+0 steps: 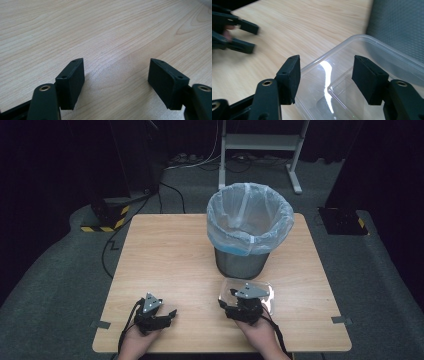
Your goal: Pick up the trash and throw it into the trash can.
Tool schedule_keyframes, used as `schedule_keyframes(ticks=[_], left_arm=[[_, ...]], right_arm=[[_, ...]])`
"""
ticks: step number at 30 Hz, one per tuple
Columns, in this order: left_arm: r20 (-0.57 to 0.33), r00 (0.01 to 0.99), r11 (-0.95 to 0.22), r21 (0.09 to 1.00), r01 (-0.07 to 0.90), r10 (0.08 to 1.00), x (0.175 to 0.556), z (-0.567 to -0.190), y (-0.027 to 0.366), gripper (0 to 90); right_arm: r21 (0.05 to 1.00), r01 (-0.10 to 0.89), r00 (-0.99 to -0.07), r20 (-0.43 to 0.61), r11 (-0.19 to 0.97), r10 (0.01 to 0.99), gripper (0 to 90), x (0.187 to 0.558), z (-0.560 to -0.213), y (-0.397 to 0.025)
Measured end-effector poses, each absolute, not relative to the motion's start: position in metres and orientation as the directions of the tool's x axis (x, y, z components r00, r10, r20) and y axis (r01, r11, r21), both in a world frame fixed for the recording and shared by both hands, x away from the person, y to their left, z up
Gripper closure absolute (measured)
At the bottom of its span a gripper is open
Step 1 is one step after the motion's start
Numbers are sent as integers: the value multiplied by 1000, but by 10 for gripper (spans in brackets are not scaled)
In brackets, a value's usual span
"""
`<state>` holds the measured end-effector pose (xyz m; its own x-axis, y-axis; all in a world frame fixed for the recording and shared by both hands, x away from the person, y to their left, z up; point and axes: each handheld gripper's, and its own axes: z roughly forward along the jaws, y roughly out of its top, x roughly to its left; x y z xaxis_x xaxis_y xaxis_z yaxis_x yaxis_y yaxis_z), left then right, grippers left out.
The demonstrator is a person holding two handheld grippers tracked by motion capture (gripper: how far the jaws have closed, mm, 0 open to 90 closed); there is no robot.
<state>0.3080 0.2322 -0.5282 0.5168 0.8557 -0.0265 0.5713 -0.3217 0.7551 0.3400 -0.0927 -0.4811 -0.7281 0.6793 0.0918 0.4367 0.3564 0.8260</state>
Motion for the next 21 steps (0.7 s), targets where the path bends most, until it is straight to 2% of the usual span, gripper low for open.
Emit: schedule_keyframes(ticks=[2,5,11,15,18,21], left_arm=[[-25,520,-326,753,571,854,308,-528,233,295],[-26,518,-323,755,571,855,308,-528,233,298],[-37,502,-302,759,576,864,308,-528,234,321],[-18,493,-311,755,578,870,307,-528,233,329],[-4,481,-313,755,577,877,307,-528,231,344],[-10,477,-317,736,598,879,309,-524,227,437]], right_arm=[[835,426,-721,81,349,688,363,338,-477,-87],[860,395,-693,48,323,719,376,337,-465,-101],[875,411,-535,2,257,845,419,347,-455,-169],[870,447,-407,-6,205,913,415,349,-462,-214],[856,481,-357,-5,188,934,408,348,-475,-231],[839,506,-337,-20,199,941,486,343,-490,-239]])
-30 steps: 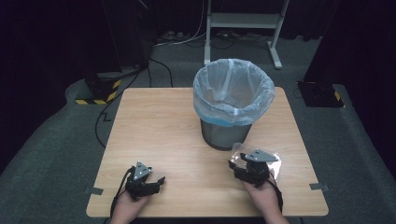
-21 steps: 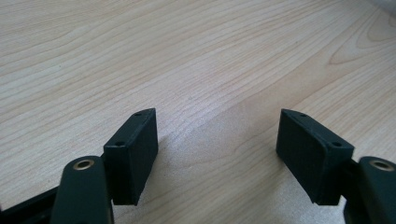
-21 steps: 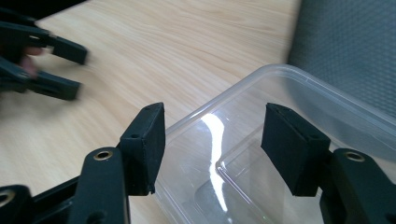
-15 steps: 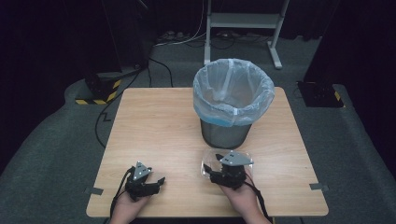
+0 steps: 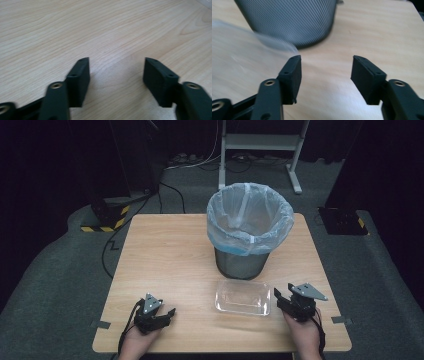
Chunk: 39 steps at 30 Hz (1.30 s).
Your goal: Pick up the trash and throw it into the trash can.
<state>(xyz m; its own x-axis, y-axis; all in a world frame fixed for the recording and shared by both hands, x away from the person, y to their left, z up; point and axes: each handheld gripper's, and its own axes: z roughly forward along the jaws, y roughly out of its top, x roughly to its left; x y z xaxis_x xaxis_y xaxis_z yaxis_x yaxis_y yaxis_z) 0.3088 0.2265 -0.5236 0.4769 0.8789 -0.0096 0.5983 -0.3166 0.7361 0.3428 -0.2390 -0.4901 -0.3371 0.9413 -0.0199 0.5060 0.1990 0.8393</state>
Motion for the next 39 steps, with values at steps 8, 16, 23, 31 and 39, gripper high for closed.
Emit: schedule_keyframes(ticks=[8,16,23,31,39], left_arm=[[-95,545,-323,717,618,833,329,-518,178,698],[-140,581,-298,749,591,802,345,-517,134,739],[-99,545,-298,750,591,833,332,-515,158,761],[-132,504,-219,787,577,854,306,-514,196,705],[-158,438,-144,802,580,885,304,-509,208,609]], right_arm=[[807,539,-392,-12,240,920,739,346,-506,-235],[771,549,-482,-22,321,876,734,349,-515,-201],[768,512,-567,-34,384,823,743,353,-513,-146],[800,482,-566,-29,358,824,663,345,-512,-147],[845,469,-532,38,257,846,584,339,-504,-169]])
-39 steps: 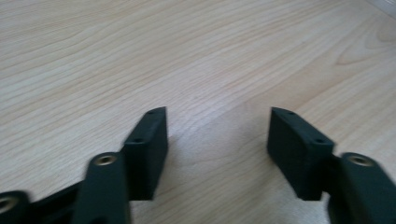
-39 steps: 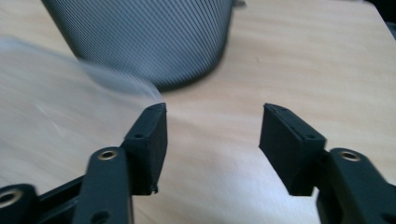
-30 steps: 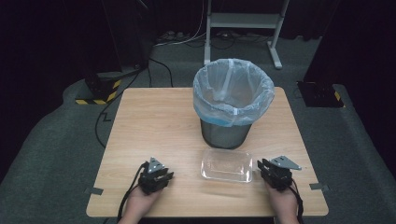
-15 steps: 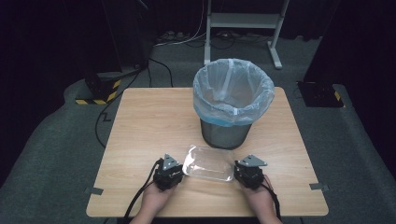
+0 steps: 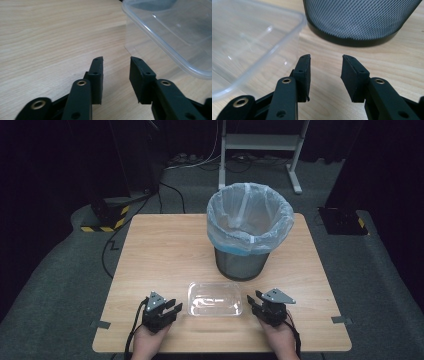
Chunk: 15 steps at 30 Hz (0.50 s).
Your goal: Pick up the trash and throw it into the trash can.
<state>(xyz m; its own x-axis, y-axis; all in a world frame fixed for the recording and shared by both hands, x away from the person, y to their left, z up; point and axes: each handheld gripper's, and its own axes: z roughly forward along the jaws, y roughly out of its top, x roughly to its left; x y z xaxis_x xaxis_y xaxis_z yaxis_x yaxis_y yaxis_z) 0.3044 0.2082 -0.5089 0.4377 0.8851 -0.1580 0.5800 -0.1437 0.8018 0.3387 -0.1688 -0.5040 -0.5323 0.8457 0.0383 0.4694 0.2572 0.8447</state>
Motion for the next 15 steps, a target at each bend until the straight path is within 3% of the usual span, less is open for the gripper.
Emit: schedule_keyframes(ticks=[3,9,10,15], left_arm=[[-201,423,-89,815,573,884,304,-500,209,571],[-186,461,-101,842,531,868,302,-478,192,435],[-193,474,-116,830,546,859,305,-478,187,396],[-272,469,-105,768,632,840,322,-486,172,313]], right_arm=[[864,456,-532,73,213,844,552,336,-494,-170],[874,451,-577,133,179,806,448,333,-474,-157],[872,460,-593,161,168,788,399,333,-472,-148],[825,536,-577,206,177,790,320,340,-483,-131]])
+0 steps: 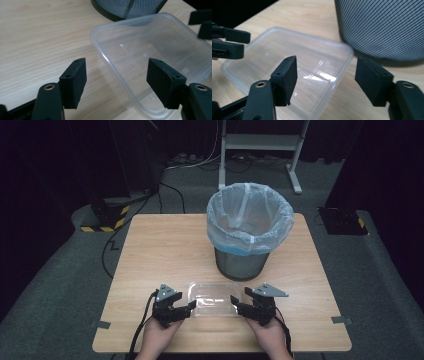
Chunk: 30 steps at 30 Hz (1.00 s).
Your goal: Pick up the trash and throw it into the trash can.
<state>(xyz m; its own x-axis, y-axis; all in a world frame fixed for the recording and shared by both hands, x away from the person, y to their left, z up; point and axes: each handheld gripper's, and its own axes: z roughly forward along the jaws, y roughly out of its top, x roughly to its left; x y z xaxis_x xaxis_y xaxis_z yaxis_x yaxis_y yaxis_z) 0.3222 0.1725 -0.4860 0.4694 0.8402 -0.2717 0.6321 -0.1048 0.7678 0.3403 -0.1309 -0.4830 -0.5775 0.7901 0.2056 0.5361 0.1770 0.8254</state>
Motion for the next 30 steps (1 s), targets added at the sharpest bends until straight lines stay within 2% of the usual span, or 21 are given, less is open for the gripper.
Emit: schedule_keyframes(ticks=[3,4,5,6,7,9,10,11,12,13,14,15,19,21,25,29,30], left_arm=[[-359,474,-63,741,669,804,331,-492,172,299],[-389,471,-50,727,684,792,333,-494,171,300],[-426,477,-45,708,704,768,337,-496,171,308],[-426,477,-45,708,704,768,337,-496,171,330],[-428,480,-49,706,707,766,337,-496,170,330],[-402,475,-57,714,698,783,335,-492,167,332],[-349,478,-60,755,653,806,331,-485,168,402],[-349,478,-60,755,653,806,331,-485,168,465],[-301,465,-73,773,631,833,327,-478,170,528],[-269,474,-95,785,613,838,325,-476,171,621],[-269,474,-95,785,613,838,325,-476,171,632],[-245,484,-111,796,595,840,323,-475,171,645],[-229,496,-106,822,559,838,318,-473,171,691],[-202,510,-101,857,505,836,313,-469,170,699],[-174,523,-93,891,445,834,307,-463,170,714],[-174,520,-31,932,361,837,298,-454,166,727],[-133,545,-69,940,334,828,295,-446,168,733]], right_arm=[[807,566,-576,244,166,780,321,343,-490,-131],[781,604,-578,293,157,762,314,344,-494,-132],[758,642,-579,381,115,721,352,349,-501,-136],[758,642,-579,381,115,721,352,349,-501,-136],[738,666,-582,423,108,695,380,350,-502,-137],[753,644,-592,376,137,713,411,348,-497,-133],[753,640,-590,353,154,726,477,345,-490,-131],[774,612,-598,317,164,737,531,344,-487,-132],[795,582,-607,282,173,743,621,343,-484,-132],[805,562,-609,246,191,754,667,340,-480,-130],[805,562,-609,246,191,754,667,340,-480,-130],[824,521,-614,181,223,768,702,338,-477,-128],[853,476,-619,151,215,770,720,335,-473,-130],[883,415,-623,100,220,776,722,331,-467,-131],[907,360,-627,62,218,776,723,326,-460,-132],[936,285,-625,19,206,780,722,317,-446,-135],[941,273,-624,13,201,781,722,316,-442,-136]])
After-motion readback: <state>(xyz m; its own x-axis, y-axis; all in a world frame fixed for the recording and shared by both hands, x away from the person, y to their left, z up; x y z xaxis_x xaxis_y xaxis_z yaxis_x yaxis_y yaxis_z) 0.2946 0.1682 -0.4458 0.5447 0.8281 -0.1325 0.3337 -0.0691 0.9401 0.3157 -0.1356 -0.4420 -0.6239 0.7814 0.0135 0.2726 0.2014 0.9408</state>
